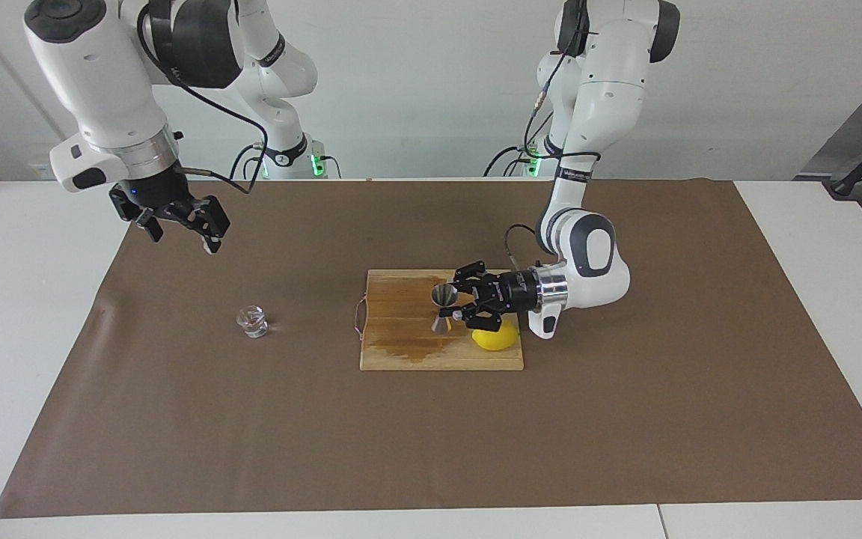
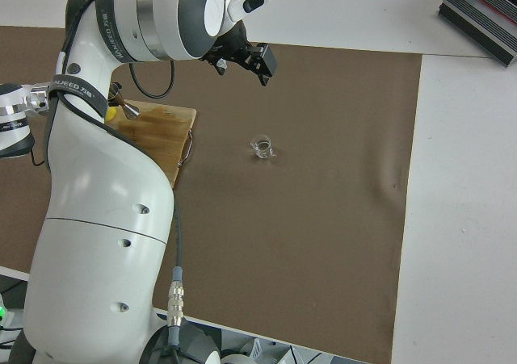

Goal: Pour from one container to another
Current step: 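Lift the metal cup and carry it onto the cutting board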

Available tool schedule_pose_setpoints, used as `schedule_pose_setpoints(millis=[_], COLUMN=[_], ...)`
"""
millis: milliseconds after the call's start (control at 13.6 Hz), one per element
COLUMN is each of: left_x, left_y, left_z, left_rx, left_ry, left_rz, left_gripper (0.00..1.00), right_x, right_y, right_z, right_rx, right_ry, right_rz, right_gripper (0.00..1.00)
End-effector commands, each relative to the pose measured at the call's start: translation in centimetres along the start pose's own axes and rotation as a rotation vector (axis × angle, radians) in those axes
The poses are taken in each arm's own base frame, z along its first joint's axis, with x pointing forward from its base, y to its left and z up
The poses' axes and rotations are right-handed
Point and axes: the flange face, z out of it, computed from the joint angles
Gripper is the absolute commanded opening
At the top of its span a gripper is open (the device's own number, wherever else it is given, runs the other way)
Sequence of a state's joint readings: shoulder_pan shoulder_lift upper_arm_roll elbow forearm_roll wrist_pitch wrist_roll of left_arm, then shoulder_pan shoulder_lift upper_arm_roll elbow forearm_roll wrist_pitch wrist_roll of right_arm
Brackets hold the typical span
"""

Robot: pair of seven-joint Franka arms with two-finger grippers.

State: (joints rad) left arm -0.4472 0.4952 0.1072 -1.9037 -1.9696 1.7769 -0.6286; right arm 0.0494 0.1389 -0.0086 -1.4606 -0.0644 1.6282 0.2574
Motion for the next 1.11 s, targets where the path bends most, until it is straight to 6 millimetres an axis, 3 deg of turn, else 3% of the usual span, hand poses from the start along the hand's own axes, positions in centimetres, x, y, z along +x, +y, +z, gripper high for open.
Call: schedule_pose_setpoints(millis=[0, 590, 1032], left_x=[0.8, 3.4, 4.4], left_y=[-1.0, -3.6, -4.7], left_z=[-0.4, 0.4, -0.4], left_rx=[-0.023, 0.017, 0.033], left_ry=[-0.001, -0.029, -0.040], left_rz=[0.012, 0.043, 0.021], left_gripper=[0.37, 0.37, 0.37], right_x=[-0.5, -0.5, -0.5], right_y=[0.3, 0.3, 0.4], right_z=[-0.2, -0.2, -0.2], right_rx=[0.031, 0.030, 0.030], right_ry=[0.002, 0.001, 0.001], right_rz=[-0.023, -0.023, -0.022], right_gripper=[1.00, 1.00, 1.00])
